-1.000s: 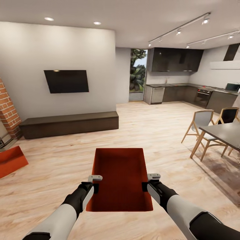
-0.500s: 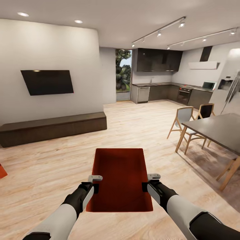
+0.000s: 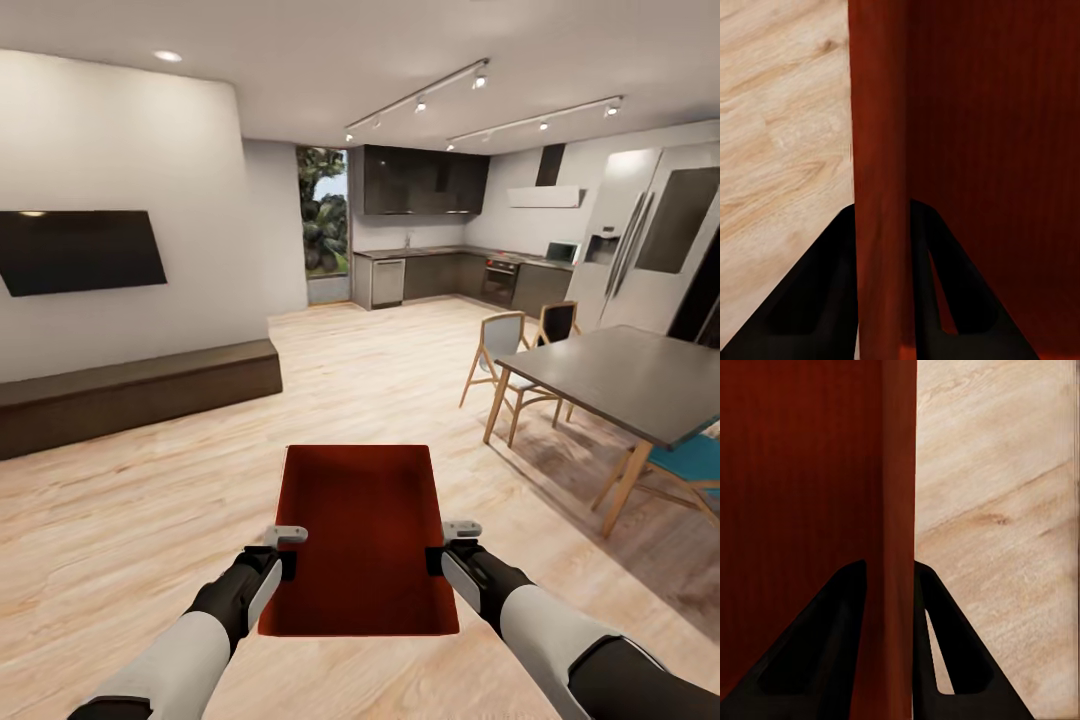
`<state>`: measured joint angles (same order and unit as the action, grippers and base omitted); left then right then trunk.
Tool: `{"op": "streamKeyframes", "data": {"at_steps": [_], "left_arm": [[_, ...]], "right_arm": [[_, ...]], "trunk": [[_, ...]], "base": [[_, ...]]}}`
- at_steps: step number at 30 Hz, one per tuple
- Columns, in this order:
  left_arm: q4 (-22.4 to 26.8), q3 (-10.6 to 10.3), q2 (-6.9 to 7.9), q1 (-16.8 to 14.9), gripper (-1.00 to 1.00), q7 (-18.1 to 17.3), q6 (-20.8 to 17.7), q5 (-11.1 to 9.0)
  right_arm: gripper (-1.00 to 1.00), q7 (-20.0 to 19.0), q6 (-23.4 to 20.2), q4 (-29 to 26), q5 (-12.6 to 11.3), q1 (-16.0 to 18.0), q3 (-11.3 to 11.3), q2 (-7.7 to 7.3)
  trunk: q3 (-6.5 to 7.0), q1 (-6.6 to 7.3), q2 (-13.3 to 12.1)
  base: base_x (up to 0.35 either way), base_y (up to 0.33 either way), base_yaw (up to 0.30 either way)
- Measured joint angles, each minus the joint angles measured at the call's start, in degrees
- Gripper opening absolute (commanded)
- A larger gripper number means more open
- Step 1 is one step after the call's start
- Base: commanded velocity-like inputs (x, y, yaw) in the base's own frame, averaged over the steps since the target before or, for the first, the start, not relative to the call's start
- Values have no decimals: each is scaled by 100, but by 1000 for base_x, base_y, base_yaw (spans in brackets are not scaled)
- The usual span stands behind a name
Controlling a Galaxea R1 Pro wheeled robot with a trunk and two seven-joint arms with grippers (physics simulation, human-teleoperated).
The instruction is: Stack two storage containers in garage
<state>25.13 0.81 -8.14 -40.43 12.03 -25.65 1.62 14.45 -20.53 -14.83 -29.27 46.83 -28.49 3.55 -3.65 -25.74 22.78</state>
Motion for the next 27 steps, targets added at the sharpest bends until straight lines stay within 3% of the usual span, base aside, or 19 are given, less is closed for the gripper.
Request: {"op": "streamKeyframes", "data": {"at_steps": [27], "left_arm": [[-19,8,-9,0,-100,10,-10,12]], "right_arm": [[-100,-26,3,36,7,1,6,0]], "trunk": [[0,0,0]], "base": [[0,0,-287]]}}
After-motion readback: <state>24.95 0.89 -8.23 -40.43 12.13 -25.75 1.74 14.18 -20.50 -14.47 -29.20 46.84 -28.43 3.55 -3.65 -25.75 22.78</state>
